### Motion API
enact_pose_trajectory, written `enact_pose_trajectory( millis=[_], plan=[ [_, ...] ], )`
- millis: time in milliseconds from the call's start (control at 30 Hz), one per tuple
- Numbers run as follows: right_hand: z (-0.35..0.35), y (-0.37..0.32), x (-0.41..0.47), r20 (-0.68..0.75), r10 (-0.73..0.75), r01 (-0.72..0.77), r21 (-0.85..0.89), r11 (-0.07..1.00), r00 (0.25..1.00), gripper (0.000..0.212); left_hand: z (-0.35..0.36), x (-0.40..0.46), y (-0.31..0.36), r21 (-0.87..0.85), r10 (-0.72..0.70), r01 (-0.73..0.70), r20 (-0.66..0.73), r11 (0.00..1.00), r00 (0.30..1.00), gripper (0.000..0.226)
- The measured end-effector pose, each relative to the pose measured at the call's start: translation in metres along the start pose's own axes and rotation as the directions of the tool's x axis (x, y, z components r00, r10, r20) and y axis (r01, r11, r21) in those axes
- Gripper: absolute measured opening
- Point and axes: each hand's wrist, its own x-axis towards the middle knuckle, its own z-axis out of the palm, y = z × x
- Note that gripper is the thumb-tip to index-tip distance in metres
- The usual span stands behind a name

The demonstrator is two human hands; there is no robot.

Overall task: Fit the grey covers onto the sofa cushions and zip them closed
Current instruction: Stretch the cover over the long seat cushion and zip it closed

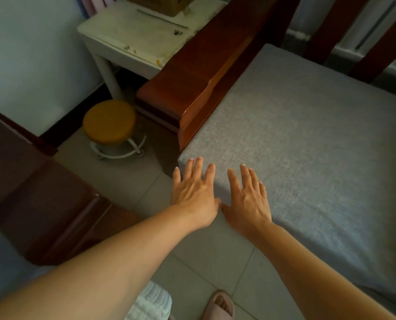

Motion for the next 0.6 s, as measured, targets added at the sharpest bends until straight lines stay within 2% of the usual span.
enact_pose_trajectory(
  millis=[200, 400, 600],
  plan=[
    [-0.003, -0.057, -0.024, -0.046, -0.061, 0.059, -0.031, 0.998, 0.997, 0.078, -0.020, -0.057, -0.038, -0.038, -0.043, 0.036, -0.201, 0.999, 0.979, 0.083],
    [0.004, -0.125, -0.051, -0.026, -0.193, 0.192, -0.038, 0.981, 0.981, 0.082, -0.014, -0.120, -0.088, -0.074, -0.136, 0.118, -0.329, 0.990, 0.935, 0.085],
    [0.023, -0.176, -0.070, -0.030, -0.369, 0.366, -0.074, 0.928, 0.929, 0.090, 0.012, -0.172, -0.128, -0.234, -0.297, 0.218, -0.389, 0.948, 0.872, 0.091]
  ],
)
